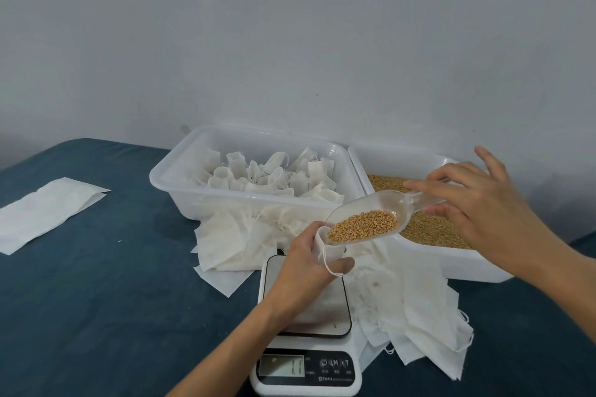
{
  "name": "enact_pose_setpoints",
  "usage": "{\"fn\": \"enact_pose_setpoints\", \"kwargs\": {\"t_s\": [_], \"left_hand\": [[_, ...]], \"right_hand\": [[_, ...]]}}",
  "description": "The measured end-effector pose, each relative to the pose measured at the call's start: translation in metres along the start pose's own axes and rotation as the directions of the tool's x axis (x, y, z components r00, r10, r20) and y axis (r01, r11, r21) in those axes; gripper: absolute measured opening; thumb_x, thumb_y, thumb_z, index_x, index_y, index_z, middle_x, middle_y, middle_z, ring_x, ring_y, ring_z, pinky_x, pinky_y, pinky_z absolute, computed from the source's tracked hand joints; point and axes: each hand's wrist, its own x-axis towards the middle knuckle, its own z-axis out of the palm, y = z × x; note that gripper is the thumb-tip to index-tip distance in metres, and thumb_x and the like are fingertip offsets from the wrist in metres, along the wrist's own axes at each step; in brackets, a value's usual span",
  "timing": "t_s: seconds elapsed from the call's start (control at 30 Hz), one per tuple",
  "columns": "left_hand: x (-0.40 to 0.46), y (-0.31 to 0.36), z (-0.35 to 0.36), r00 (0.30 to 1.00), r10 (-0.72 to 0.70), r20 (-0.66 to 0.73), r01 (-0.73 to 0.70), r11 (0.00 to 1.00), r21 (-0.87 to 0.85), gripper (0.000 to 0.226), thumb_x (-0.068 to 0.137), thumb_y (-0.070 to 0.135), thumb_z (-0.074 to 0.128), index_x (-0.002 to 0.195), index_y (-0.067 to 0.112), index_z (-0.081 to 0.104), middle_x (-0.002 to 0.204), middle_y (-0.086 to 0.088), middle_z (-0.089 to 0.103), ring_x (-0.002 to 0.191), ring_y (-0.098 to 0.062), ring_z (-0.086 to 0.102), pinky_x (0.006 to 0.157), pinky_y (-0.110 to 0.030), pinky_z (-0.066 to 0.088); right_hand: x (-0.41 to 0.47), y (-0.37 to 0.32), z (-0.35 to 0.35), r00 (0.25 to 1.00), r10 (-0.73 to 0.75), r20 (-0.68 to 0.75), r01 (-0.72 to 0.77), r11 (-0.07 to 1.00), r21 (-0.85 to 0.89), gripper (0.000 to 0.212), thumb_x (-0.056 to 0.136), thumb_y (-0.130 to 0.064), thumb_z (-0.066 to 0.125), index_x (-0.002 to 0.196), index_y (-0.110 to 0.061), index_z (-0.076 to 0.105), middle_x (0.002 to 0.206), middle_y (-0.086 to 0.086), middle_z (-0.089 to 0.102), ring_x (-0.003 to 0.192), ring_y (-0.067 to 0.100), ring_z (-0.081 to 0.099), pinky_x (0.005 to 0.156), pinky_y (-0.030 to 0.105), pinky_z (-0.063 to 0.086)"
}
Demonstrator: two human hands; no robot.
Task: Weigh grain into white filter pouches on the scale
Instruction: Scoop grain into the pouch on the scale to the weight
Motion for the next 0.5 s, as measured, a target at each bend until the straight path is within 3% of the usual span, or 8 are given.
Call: {"fn": "enact_pose_setpoints", "kwargs": {"t_s": [0.23,0.37,0.5], "left_hand": [[0.001,-0.0017,-0.0003,1.0,-0.006,0.005,0.006,1.0,0.011,0.041,0.072,0.032,0.082,0.108,0.043,0.067,0.096,0.016,0.073,0.09,-0.004,0.068,0.083,-0.027,0.05],[0.0006,-0.0011,-0.0002,1.0,-0.028,0.002,0.028,0.999,0.016,0.045,0.071,0.035,0.083,0.11,0.046,0.065,0.098,0.018,0.073,0.089,-0.002,0.068,0.074,-0.018,0.048],[0.0011,-0.0016,-0.0002,0.999,-0.041,-0.017,0.041,0.999,0.012,0.047,0.069,0.036,0.084,0.111,0.046,0.065,0.1,0.014,0.073,0.093,-0.007,0.069,0.075,-0.019,0.05]], "right_hand": [[-0.0005,0.0009,0.0017,1.0,-0.001,-0.005,0.001,1.0,-0.01,0.046,0.077,-0.004,0.082,0.121,-0.014,0.074,0.099,0.006,0.068,0.092,0.032,0.068,0.111,0.071,0.027],[-0.0002,0.0022,0.0021,1.0,-0.001,-0.011,0.001,1.0,-0.022,0.046,0.077,-0.005,0.082,0.121,-0.015,0.074,0.099,0.006,0.068,0.091,0.033,0.068,0.111,0.071,0.028],[-0.0002,0.0019,0.0029,1.0,-0.002,-0.01,0.002,1.0,-0.021,0.045,0.078,-0.006,0.081,0.122,-0.015,0.073,0.099,0.006,0.067,0.092,0.033,0.068,0.111,0.07,0.027]]}}
